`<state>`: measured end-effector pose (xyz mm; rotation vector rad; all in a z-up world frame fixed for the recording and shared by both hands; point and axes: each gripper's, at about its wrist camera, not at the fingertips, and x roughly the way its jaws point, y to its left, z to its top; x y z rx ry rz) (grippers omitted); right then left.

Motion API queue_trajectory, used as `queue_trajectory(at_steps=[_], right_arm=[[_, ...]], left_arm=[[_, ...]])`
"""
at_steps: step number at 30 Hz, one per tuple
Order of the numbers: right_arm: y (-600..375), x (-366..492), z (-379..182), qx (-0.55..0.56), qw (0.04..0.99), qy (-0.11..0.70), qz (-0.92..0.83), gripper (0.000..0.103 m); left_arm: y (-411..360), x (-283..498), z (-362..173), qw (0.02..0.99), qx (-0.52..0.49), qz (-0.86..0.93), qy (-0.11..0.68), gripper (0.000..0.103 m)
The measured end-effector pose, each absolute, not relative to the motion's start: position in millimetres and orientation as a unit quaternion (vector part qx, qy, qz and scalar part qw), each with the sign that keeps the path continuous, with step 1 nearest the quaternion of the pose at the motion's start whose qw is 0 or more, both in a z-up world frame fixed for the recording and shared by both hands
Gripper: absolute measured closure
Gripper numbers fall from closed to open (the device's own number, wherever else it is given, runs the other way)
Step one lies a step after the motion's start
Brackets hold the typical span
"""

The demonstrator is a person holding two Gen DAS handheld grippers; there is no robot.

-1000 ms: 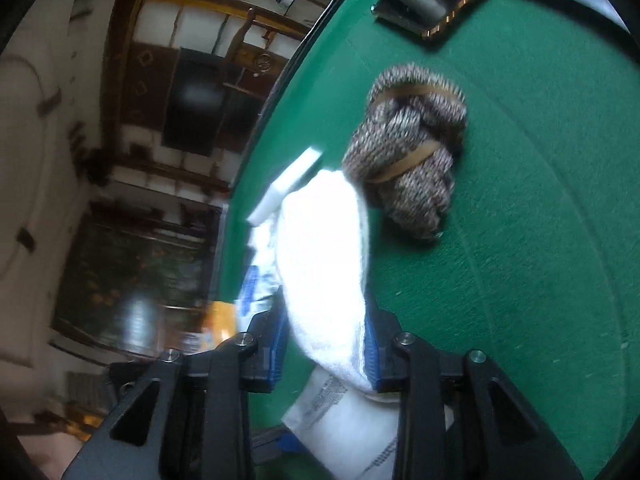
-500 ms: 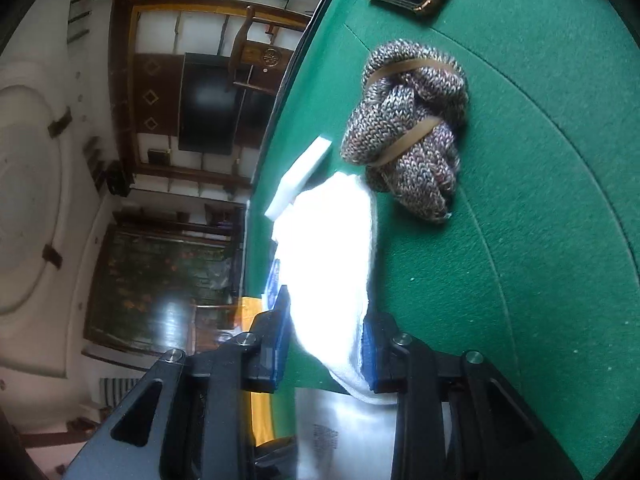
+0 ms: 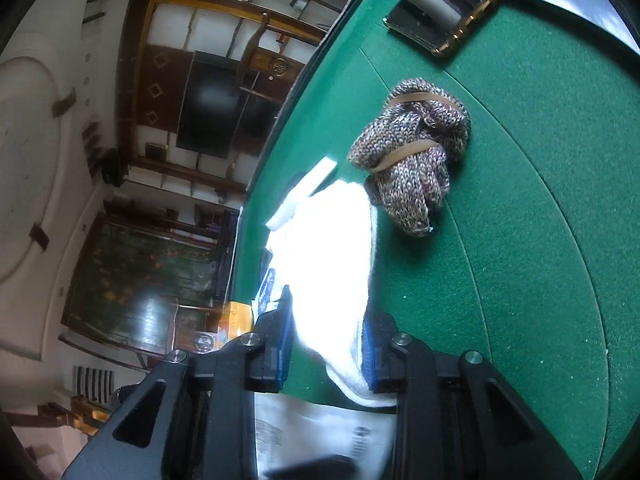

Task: Organize soft objects
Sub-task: 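Carry the white towel and white packet into the tray and open both tools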

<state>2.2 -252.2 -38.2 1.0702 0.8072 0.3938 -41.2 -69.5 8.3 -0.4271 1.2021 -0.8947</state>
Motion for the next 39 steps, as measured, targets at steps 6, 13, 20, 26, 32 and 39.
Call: queue_trajectory(at_steps=[6,13,20,26,32,39], right_arm=[[-252,3,-38,0.485,0.775,0.358,0.189,0.078],[-248,1,-41,0.465,0.785,0.364,0.184,0.078],[-205,-3,-15,0.398,0.812,0.376,0.204,0.078],[-121,3,21,0.339,0.806,0.397,0.278,0.078],[-24,13,43,0.261,0.793,0.429,0.345,0.077],[65,25,39,0.185,0.772,0.470,0.386,0.077]], left_arm=[[5,-52,46,0.741,-0.221,-0.400,0.492,0.097],[149,-77,79,0.807,-0.261,-0.320,0.422,0.097],[282,-95,61,0.838,-0.305,-0.186,0.413,0.097],[299,-85,16,0.818,-0.324,-0.134,0.456,0.097],[294,-84,8,0.812,-0.321,-0.126,0.471,0.046],[314,-105,43,0.865,-0.278,-0.078,0.410,0.044]])
